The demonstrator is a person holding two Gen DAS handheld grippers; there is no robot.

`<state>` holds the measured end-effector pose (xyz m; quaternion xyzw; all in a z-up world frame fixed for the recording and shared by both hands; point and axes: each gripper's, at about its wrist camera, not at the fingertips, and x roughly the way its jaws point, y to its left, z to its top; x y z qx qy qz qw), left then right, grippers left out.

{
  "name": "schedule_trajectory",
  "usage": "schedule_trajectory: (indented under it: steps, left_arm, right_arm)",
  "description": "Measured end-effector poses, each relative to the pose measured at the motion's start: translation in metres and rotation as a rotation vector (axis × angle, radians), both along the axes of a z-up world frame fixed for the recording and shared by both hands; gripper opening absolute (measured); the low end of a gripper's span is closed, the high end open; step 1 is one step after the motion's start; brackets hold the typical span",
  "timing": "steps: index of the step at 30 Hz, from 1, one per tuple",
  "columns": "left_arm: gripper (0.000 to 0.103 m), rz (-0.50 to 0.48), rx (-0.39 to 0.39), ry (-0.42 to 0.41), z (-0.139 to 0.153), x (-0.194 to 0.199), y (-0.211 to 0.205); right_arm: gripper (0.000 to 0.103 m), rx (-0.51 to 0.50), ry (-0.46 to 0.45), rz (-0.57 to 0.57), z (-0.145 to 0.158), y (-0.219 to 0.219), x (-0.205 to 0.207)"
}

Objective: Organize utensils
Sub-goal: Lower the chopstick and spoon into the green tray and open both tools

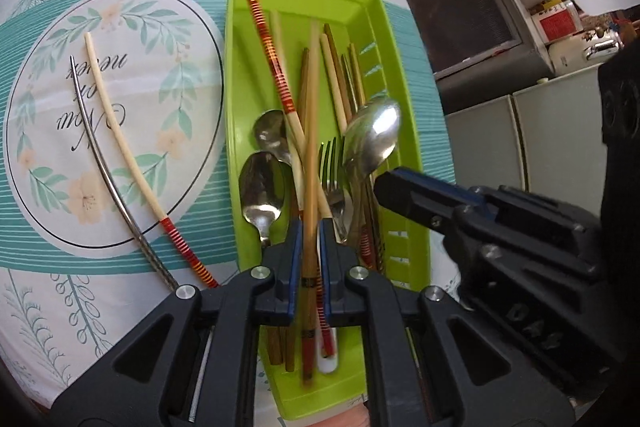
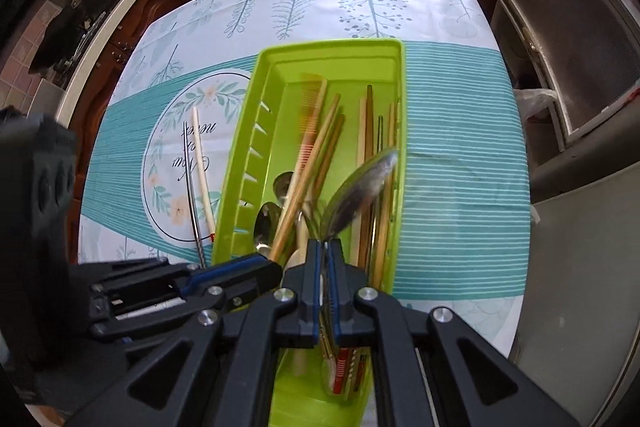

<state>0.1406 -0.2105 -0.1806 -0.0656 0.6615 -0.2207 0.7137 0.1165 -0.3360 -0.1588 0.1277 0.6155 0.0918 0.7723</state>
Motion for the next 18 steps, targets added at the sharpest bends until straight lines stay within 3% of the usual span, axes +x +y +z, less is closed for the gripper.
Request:
schedule_trajectory:
  steps: [3,8,10,13,18]
  left_arm:
    - [0.017,-0.028,0.005,0.018,-0.01,-0.005,-0.004]
    - [0.034,-0.08,-0.009,-0.043,0.002,-0.017,-0.005]
    - [0.046,-0.081,0.021,-0.081,0.012,-0.024,-0.003]
    - [0.048,-0.084,0.004,-0.101,0.023,-0.027,0.0]
    - [0.054,-0.046,0.063,-0.143,0.033,-0.032,0.01]
  right_arm:
    - [0.007,0.041,0.007,-0.01,0.003,-0.003,0.001]
    - [0.008,0.039,-0.012,-0.004,0.01,0.001,-0.002]
    - [0.008,0.037,-0.015,-0.003,0.012,0.003,-0.004]
    - [0.008,0.028,-0.022,-0.005,0.015,0.005,-0.008]
    - [0.008,0.015,-0.019,-0.009,0.014,0.008,-0.016]
